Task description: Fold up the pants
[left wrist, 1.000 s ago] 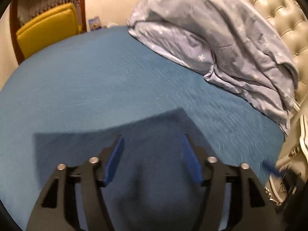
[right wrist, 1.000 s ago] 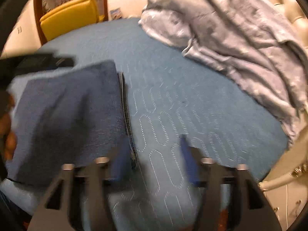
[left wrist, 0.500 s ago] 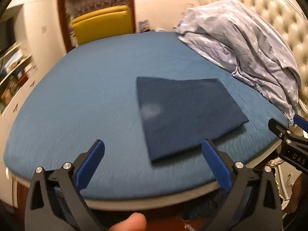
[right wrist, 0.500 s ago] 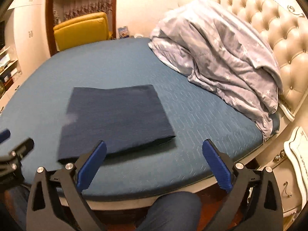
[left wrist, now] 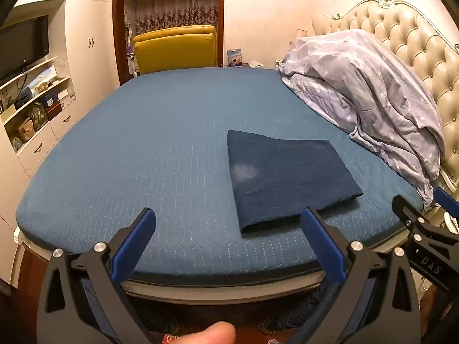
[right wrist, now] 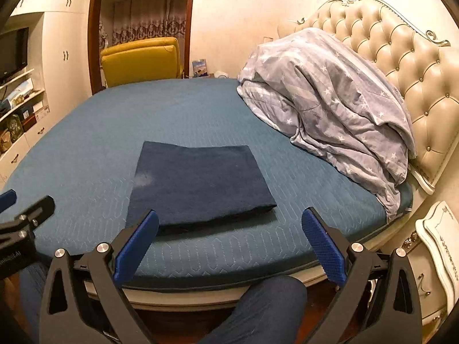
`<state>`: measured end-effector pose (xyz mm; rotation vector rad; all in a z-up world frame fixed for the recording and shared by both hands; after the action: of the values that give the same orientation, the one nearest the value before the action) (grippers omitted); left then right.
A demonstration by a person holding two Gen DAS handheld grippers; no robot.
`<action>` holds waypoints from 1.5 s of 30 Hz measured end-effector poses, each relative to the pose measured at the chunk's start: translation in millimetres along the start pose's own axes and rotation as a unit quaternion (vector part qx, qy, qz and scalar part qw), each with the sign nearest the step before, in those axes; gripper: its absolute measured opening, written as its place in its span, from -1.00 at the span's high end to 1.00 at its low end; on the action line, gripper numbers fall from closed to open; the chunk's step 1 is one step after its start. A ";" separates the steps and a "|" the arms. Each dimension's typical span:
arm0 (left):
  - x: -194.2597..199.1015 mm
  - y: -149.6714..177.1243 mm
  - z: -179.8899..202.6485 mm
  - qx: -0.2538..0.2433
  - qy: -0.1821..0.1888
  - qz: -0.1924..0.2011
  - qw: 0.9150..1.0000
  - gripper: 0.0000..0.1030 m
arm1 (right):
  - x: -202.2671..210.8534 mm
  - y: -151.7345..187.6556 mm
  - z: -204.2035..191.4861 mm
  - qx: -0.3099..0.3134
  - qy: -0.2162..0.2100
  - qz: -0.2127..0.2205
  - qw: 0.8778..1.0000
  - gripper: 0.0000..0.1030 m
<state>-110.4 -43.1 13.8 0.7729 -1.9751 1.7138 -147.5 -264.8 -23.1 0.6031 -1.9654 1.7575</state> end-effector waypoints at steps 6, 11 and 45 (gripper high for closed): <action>-0.9 -3.5 5.6 -0.007 0.002 -0.002 1.000 -0.97 | 1.3 -2.0 -2.4 0.006 -0.003 0.006 1.000 -0.88; -7.7 -3.3 10.8 -0.012 0.004 -0.009 1.000 -0.97 | -2.6 -0.7 0.5 0.000 -0.003 0.003 1.000 -0.88; -16.7 -4.4 22.0 -0.018 0.011 -0.010 1.000 -0.97 | -8.7 3.0 6.4 -0.007 -0.005 -0.002 1.000 -0.88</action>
<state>-93.8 -62.9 3.1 0.7564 -1.9716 1.6638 -142.4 -270.5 -31.3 0.6114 -1.9796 1.7414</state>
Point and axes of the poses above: each gripper's, at about its wrist camera, not at the fingertips, and x roughly against the way its jaws point, z to its right, y to its underside, the point moved 2 cm from there along -x, roughly the way its jaws point, and after that the axes turned 14 degrees about -y, right-handed, at the moved point
